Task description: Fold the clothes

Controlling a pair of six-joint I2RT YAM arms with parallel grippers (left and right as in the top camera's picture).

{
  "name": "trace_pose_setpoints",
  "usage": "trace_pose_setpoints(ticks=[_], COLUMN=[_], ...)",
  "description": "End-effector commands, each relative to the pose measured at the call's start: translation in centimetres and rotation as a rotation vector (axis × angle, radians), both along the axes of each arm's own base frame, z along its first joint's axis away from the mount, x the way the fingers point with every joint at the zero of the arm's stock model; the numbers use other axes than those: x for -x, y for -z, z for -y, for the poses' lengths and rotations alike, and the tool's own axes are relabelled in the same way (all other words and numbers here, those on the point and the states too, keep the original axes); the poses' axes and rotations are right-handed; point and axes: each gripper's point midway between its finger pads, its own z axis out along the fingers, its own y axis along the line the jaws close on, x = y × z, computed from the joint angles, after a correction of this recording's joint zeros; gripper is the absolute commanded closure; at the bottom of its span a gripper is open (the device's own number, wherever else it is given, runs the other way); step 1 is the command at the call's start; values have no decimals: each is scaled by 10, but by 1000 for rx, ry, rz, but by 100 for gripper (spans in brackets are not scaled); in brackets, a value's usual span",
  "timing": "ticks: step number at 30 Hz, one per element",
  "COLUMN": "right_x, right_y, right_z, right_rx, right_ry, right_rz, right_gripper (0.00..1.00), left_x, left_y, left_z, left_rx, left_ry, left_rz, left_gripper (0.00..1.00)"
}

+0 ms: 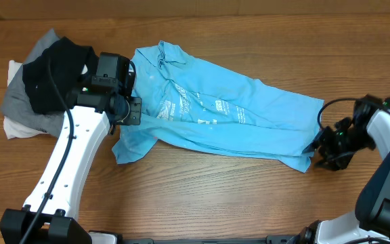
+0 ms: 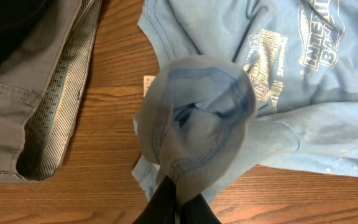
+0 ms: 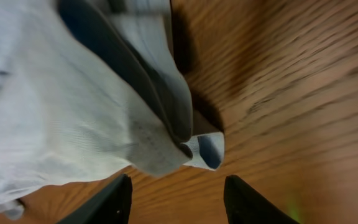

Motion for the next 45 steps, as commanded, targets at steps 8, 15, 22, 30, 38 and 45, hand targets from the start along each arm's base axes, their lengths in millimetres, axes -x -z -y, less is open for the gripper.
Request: trace_pose_setpoints(ticks=[8,15,22,30,38,45], right_x=[-44,-78,-103,-122,-119,-101], right_y=[-17,-34,-39,-54,-89,-219], right_z=[-16,-1,5,-15,9,52], right_rx=[-139,-84,-66,-165,-111,8], right_ry=[-5,-33,-24,-54,-29,73], right_rz=[214,347,456,569,618,755], right_gripper=[87,96,96,96,96,96], left_x=[1,1,1,0,2,-6], left_y=[3,3,3,2,-25,-140], left_z=[-3,-3,-3,-3,-3,19], left_rx=[-16,-17,-17,-16,-11,99], left_ry=[11,15,15,15,16,111], left_rz=[-8,-6,-4,-3,12,214], left_gripper=[93,92,92,93,96,96])
